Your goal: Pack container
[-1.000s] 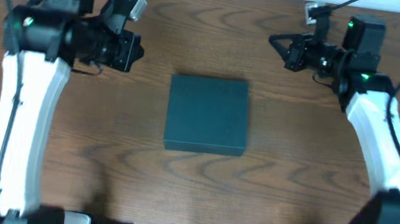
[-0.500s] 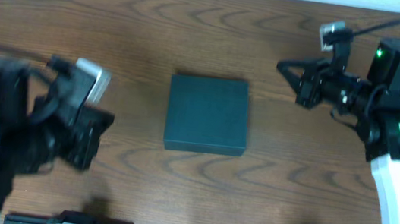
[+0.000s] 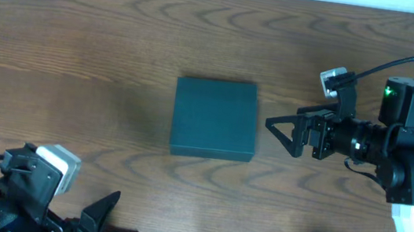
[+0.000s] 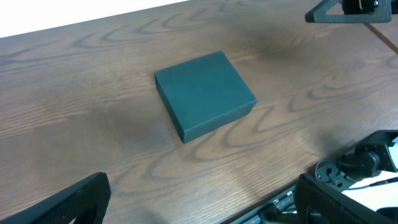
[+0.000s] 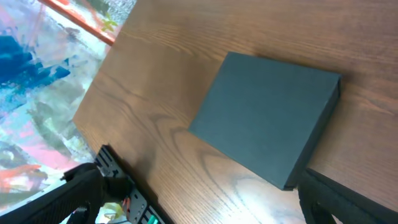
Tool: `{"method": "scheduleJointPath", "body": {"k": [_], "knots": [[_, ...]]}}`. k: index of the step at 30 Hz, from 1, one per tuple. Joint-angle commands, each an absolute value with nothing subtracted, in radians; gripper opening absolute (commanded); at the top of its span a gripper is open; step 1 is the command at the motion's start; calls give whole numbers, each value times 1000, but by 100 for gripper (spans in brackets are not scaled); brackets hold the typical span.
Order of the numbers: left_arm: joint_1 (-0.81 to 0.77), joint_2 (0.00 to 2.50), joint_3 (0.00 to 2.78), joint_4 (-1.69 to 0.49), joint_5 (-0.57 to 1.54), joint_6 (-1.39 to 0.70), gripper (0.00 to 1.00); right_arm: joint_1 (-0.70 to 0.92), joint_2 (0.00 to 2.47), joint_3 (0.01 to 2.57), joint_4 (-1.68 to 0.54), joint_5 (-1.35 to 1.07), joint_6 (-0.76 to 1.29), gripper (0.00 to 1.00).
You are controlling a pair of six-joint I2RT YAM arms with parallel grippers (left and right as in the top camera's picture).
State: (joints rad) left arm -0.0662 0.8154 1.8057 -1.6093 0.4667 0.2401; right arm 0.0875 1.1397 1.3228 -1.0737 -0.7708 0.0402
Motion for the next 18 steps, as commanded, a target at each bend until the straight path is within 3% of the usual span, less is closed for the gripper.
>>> {"method": "scheduleJointPath", "body": {"k": [1, 12, 18], "knots": [[-64, 818, 1813, -1666, 463, 247, 95, 95, 1139, 1328, -1074, -758, 28, 99], [-68, 817, 1813, -1671, 464, 247, 95, 95, 1139, 1328, -1074, -758, 28, 99], [-56, 794, 1806, -1627, 357, 250, 95, 95, 1139, 1328, -1074, -758, 28, 99]]}}
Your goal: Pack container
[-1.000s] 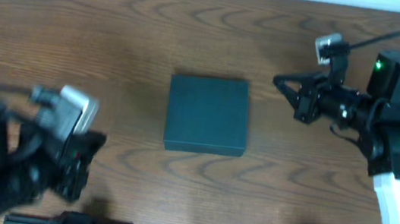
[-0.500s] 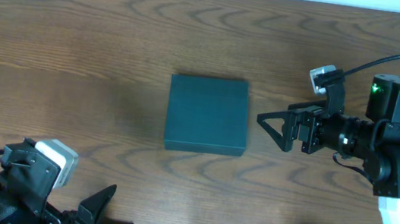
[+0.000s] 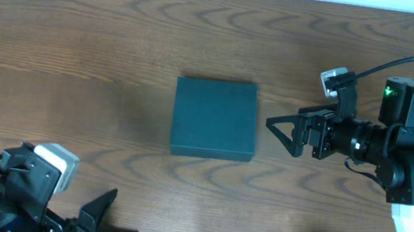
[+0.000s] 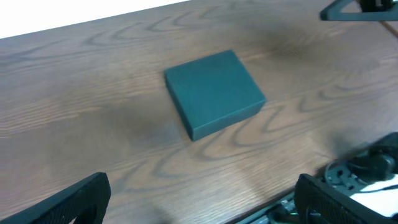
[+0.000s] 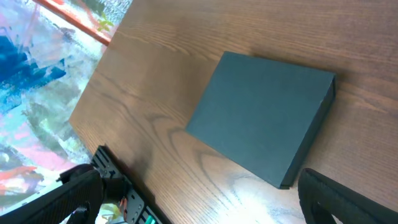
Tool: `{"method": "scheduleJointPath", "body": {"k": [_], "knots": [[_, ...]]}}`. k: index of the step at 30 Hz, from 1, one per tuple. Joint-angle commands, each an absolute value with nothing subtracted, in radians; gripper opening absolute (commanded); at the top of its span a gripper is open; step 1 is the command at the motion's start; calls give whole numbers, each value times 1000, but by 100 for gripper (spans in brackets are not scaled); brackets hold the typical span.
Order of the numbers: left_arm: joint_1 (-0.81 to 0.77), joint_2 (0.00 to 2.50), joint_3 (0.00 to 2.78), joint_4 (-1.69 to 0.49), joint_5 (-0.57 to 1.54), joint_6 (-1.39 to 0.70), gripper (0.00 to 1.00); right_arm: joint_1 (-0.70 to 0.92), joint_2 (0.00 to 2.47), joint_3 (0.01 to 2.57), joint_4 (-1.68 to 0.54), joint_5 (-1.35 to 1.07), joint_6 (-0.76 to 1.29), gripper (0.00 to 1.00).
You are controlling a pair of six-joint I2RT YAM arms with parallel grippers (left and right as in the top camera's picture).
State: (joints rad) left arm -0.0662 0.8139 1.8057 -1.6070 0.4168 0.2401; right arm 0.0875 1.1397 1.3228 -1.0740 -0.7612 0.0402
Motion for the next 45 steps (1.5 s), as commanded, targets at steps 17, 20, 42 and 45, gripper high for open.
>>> {"method": "scheduleJointPath", "body": {"k": [17, 20, 42, 45], "knots": [[170, 365, 885, -829, 172, 110, 95, 95, 1139, 1328, -1074, -758, 28, 99], [170, 289, 727, -724, 139, 22, 95, 95, 1139, 1328, -1074, -758, 28, 98], [170, 4, 89, -290, 96, -120, 95, 95, 1139, 1328, -1074, -758, 28, 99], [170, 4, 89, -290, 92, -120, 95, 95, 1139, 1328, -1074, -758, 28, 99]]}}
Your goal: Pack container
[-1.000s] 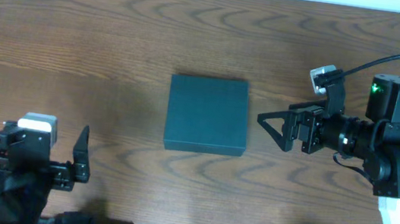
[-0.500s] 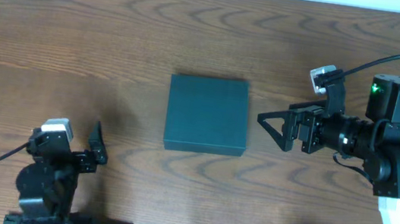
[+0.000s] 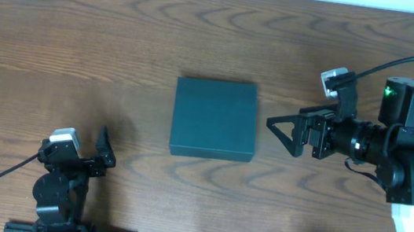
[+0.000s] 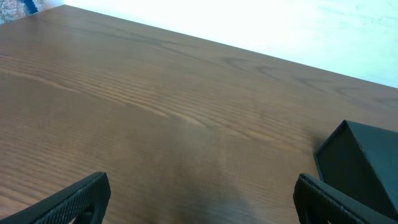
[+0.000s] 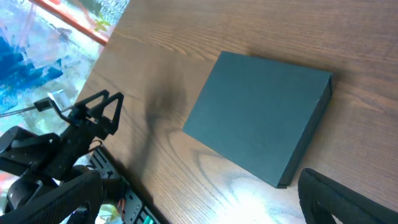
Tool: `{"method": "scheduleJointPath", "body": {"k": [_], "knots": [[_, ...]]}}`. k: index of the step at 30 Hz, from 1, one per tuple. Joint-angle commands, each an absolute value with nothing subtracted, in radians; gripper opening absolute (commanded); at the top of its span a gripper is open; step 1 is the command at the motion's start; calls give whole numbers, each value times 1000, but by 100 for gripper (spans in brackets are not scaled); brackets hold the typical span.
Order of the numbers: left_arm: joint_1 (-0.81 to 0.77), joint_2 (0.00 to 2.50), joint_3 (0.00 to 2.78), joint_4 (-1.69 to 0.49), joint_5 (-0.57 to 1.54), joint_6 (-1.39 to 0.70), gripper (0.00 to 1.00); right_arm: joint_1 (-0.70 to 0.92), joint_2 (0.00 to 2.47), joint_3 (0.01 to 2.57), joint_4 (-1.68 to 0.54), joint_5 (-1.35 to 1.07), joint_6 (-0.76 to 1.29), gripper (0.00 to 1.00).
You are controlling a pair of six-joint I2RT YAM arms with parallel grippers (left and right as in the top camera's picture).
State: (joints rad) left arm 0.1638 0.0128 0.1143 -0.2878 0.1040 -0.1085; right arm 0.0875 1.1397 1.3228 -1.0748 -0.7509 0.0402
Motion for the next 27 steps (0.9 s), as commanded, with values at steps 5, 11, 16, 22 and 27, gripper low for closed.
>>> {"method": "scheduleJointPath", "body": {"k": [5, 11, 16, 22, 27], "knots": [[170, 4, 89, -291, 70, -83, 95, 95, 1139, 1328, -1074, -758, 28, 99], [170, 4, 89, -291, 71, -82, 95, 95, 1139, 1328, -1074, -758, 28, 99], [170, 4, 89, -291, 71, -82, 95, 95, 1139, 1328, -1074, -758, 28, 99], [170, 4, 89, -291, 71, -82, 95, 95, 1139, 1328, -1074, -758, 28, 99], [170, 4, 89, -291, 70, -82, 95, 95, 1139, 1328, -1074, -758, 28, 99]]}}
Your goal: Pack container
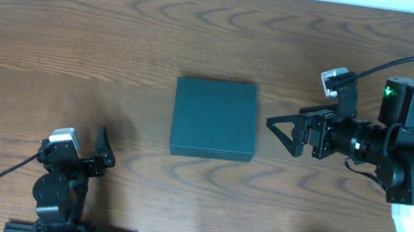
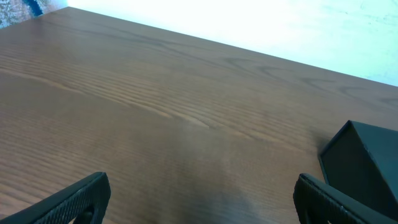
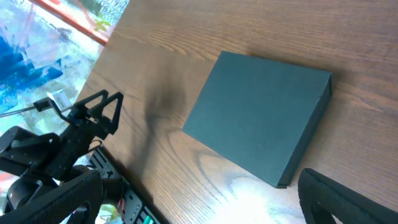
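A closed dark teal box [image 1: 214, 119] lies flat in the middle of the wooden table [image 1: 82, 37]. It also shows in the right wrist view as the box [image 3: 258, 127], and only its corner [image 2: 367, 165] shows in the left wrist view. My right gripper [image 1: 280, 133] hovers just right of the box, open and empty, its fingers [image 3: 348, 199] wide apart. My left gripper [image 1: 105, 149] sits low near the front left of the table, open and empty, with its fingers [image 2: 74, 199] spread. It points across the table with the box off to its right.
The table's right edge and a white base lie behind the right arm. A black rail runs along the front edge. The left arm's body [image 3: 68, 137] shows in the right wrist view, with colourful floor beyond the table edge.
Hardly anything: the left wrist view has shifted a touch, so the box corner sits slightly further right in it. The right arm and the box are unmoved.
At first my left arm stood raised at the front left corner, looking down on the whole box. Then it had drawn back a little. By 0.9 s ago it sat folded low near the front edge, where it stays. The right gripper has stayed open beside the box throughout.
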Tool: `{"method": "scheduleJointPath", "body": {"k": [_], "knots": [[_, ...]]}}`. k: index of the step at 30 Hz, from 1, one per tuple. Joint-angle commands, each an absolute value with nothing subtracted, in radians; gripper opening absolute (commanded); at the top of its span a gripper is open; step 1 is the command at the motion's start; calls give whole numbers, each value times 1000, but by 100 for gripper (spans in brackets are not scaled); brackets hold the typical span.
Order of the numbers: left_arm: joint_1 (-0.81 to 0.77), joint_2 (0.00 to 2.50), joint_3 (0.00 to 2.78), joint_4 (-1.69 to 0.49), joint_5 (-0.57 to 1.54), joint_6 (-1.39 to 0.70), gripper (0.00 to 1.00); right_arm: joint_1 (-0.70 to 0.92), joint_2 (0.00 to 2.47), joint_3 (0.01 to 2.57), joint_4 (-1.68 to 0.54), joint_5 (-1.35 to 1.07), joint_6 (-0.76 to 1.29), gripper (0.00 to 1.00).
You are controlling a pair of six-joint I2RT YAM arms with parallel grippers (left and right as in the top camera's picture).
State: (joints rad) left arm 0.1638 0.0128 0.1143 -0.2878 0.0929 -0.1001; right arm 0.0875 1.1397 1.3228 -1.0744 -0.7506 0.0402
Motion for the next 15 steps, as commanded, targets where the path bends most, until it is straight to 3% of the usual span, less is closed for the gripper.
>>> {"method": "scheduleJointPath", "body": {"k": [1, 6, 11, 15], "knots": [[170, 4, 89, -291, 71, -82, 95, 95, 1139, 1328, -1074, -758, 28, 99], [170, 4, 89, -291, 71, -82, 95, 97, 1139, 1328, -1073, -744, 20, 99], [170, 4, 89, -291, 70, -82, 95, 133, 1094, 1276, -1040, -365, -4, 99], [170, 4, 89, -291, 71, -82, 95, 144, 988, 1129, -930, -337, -107, 99]]}}
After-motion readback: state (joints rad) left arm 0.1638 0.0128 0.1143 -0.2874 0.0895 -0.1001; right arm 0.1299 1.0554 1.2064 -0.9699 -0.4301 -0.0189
